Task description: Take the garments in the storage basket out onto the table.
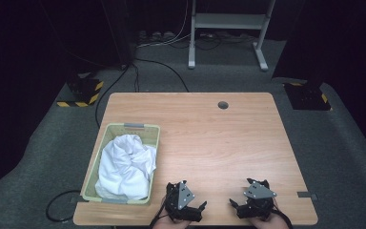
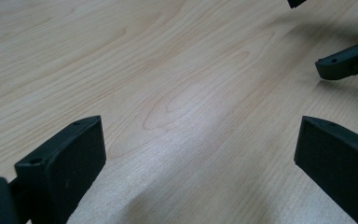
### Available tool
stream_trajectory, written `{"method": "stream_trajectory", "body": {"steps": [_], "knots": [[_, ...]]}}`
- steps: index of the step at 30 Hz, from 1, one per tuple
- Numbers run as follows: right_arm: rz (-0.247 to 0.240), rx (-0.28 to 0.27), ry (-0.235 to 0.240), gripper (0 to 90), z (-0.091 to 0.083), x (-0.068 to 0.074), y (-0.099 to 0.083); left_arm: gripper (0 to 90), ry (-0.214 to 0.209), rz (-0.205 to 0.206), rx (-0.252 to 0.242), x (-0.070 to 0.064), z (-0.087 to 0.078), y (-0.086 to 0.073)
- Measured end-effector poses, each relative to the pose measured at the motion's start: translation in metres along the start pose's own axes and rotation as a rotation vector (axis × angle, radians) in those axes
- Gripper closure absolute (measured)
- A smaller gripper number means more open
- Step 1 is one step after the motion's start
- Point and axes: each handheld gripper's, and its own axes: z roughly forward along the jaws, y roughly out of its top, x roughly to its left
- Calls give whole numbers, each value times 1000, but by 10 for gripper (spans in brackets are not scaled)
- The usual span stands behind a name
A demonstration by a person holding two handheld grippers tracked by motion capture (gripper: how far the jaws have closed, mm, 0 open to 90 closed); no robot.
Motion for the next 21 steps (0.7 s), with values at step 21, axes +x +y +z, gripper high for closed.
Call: {"method": "stream_trajectory", "body": {"steps": [21], "knots": [[-20,-6,15,8,-1,2,0,12,-66,-16,27,9,1,11]]}}
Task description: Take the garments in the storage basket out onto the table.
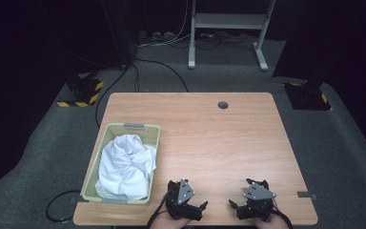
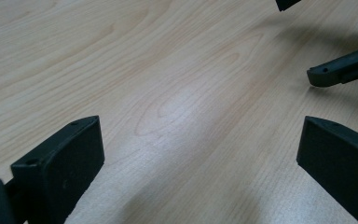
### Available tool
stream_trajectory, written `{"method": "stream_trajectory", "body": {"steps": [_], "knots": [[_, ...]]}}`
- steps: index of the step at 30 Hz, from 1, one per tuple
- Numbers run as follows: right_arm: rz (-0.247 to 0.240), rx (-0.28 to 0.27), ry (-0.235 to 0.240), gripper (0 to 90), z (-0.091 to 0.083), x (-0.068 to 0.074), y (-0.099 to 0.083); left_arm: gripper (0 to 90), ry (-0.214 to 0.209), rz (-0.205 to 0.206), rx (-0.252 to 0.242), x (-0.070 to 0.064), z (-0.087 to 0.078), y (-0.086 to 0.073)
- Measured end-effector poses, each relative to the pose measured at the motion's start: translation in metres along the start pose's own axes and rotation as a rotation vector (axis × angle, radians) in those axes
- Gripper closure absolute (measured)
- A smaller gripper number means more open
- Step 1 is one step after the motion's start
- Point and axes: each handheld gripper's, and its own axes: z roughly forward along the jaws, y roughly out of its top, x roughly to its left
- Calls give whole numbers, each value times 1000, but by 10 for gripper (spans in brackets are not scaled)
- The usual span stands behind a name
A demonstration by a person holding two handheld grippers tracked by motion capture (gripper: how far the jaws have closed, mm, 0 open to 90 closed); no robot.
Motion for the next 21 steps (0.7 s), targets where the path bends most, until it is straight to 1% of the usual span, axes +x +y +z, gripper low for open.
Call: {"method": "stream_trajectory", "body": {"steps": [1,2,5,8,13,18,21], "knots": [[0,0,0,8,0,0,0,11,0,0,0,0,0,0],[0,-1,0,8,0,0,0,12,-11,-16,-12,1,-3,2],[-4,-1,3,8,0,0,0,12,-14,-9,-20,1,-6,6],[-4,-2,5,7,0,0,0,11,-11,0,-15,0,-8,8],[-1,-3,6,8,0,0,0,8,-9,-8,-23,1,-11,9],[-3,-4,5,8,0,0,0,7,-4,-10,-38,1,-15,12],[-5,-3,6,8,0,0,0,7,-3,-18,-52,2,-19,13]]}}
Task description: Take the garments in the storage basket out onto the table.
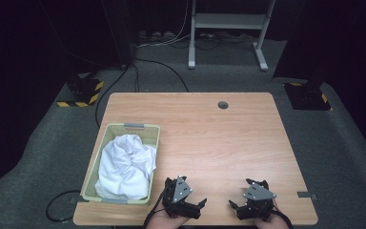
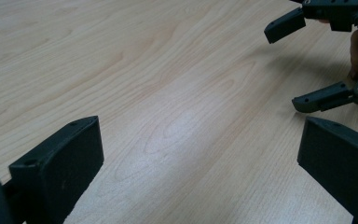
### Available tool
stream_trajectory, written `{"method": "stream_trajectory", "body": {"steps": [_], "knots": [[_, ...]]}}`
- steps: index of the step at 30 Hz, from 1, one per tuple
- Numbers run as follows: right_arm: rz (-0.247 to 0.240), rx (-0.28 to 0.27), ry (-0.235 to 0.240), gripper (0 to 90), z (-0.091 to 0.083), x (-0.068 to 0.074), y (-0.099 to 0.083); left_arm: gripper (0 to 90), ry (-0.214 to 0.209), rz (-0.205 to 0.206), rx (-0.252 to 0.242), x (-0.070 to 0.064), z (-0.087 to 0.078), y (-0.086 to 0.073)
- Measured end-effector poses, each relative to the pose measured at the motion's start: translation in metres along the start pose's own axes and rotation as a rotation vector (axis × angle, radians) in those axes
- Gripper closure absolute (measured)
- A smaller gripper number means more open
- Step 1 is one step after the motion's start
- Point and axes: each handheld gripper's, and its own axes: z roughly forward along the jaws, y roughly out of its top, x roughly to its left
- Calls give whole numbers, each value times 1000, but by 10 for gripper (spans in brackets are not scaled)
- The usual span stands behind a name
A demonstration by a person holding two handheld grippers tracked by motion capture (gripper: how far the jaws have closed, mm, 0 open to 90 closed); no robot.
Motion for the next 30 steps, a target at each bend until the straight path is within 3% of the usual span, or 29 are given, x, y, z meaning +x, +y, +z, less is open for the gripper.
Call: {"method": "stream_trajectory", "body": {"steps": [11,18,30], "knots": [[0,-1,-1,8,0,0,0,7,-6,-12,-27,1,-8,6],[-4,-3,3,8,0,0,0,7,18,5,-39,2,-16,14],[-5,1,4,8,0,0,0,6,42,-2,-58,8,-26,20]]}}
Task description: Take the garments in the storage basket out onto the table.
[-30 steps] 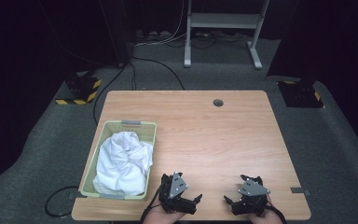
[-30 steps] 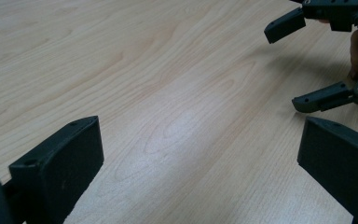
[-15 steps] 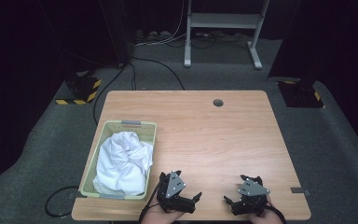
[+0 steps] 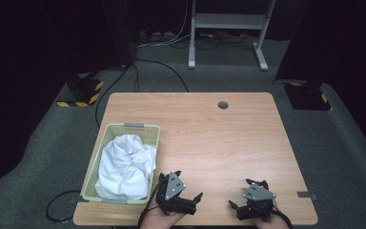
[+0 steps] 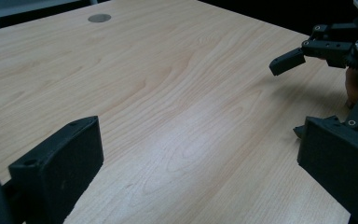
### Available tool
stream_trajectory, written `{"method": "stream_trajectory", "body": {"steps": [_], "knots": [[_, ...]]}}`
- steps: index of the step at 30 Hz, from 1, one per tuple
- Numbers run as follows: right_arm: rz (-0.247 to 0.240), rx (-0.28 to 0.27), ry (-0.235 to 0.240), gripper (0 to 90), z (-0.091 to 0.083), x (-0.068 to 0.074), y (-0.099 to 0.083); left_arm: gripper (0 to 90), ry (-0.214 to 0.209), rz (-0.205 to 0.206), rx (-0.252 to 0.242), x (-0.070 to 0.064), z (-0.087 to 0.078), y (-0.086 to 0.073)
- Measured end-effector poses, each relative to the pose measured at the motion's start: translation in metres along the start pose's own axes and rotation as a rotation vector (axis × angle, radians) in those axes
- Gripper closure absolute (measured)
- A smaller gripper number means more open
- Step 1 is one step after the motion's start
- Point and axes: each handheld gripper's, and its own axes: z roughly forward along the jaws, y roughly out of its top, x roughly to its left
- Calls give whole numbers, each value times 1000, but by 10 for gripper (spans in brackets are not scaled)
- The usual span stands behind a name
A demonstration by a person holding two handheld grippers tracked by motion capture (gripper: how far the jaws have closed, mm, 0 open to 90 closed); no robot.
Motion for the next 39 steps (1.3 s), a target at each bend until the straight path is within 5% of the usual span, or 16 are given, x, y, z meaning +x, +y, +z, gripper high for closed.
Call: {"method": "stream_trajectory", "body": {"steps": [39], "knots": [[-1,-2,8,10,0,0,0,10,69,-33,-26,25,-33,8]]}}
